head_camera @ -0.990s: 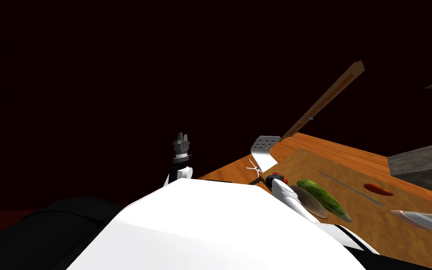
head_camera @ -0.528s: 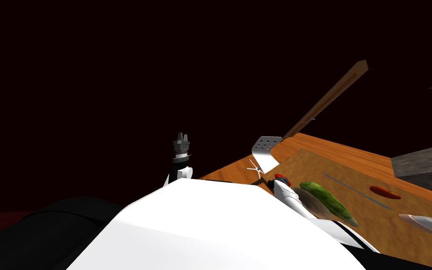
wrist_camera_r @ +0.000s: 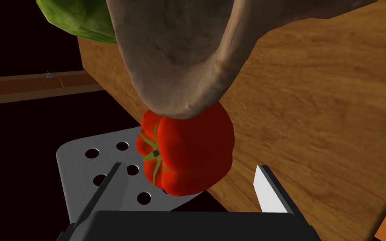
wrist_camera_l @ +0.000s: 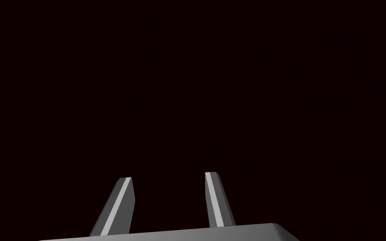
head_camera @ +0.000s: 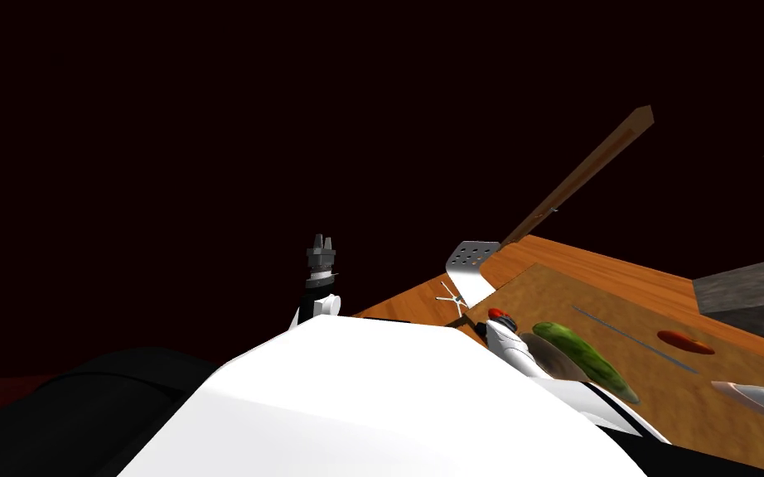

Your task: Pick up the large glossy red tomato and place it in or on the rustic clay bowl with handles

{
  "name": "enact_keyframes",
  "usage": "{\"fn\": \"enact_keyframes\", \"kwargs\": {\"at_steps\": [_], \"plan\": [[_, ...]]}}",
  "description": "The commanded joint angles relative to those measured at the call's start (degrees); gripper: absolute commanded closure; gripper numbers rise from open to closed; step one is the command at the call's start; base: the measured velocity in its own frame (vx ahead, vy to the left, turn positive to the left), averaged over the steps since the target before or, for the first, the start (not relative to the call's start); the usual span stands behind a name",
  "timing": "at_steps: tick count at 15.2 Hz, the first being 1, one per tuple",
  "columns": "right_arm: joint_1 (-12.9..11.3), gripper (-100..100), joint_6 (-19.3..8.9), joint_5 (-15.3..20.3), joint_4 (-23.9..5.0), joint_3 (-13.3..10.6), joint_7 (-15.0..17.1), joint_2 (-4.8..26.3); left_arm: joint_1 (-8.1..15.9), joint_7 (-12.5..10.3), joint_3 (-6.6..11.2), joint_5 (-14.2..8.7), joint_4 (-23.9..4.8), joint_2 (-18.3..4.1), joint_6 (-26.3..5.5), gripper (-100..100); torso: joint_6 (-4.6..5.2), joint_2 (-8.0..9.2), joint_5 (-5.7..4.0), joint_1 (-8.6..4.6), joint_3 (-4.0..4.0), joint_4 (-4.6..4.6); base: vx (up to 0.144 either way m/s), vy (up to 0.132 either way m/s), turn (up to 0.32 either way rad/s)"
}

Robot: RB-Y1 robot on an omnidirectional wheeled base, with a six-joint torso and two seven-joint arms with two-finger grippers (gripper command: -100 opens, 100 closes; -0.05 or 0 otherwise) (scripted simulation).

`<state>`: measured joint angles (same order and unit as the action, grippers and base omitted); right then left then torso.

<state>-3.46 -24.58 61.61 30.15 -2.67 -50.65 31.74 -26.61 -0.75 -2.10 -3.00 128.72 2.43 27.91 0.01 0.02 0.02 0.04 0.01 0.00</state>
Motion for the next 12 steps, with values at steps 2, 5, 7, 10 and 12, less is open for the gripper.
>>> {"fn": "enact_keyframes", "kwargs": {"at_steps": [2, 5, 7, 10, 12], "plan": [[0.20, -100, -0.86, -0.28, -1.17, 0.77, 1.04, -0.22, 0.02, 0.00, -0.01, 0.00, 0.00, 0.00, 0.00, 0, -0.06, 0.08, -0.01, -0.07, 0.04, 0.02, -0.048, -0.037, 0.306], [0.41, -100, -1.72, -0.57, -2.34, 1.54, 2.08, -0.43, 0.01, 0.00, 0.00, 0.00, 0.00, -0.01, 0.00, 0, -0.02, 0.25, -0.05, -0.24, 0.14, 0.05, -0.067, -0.057, 0.196], [0.61, -100, -2.58, -0.85, -3.52, 2.31, 3.12, -0.65, 0.02, 0.00, 0.00, 0.00, 0.00, -0.01, 0.00, 0, -0.06, 0.34, -0.06, -0.29, 0.19, 0.07, -0.099, -0.073, 0.364], [0.91, -100, -3.87, -1.28, -5.27, 3.46, 4.68, -0.98, 0.02, 0.00, 0.00, 0.00, -0.01, -0.01, -0.01, 0, -0.04, 0.43, -0.08, -0.39, 0.25, 0.10, -0.105, -0.082, 0.339], [1.01, -100, -4.30, -1.42, -5.86, 3.85, 5.20, -1.08, 0.02, 0.00, 0.01, 0.00, -0.01, -0.01, -0.01, 0, -0.01, 0.41, -0.09, -0.38, 0.24, 0.09, -0.088, -0.058, 0.213]]}}
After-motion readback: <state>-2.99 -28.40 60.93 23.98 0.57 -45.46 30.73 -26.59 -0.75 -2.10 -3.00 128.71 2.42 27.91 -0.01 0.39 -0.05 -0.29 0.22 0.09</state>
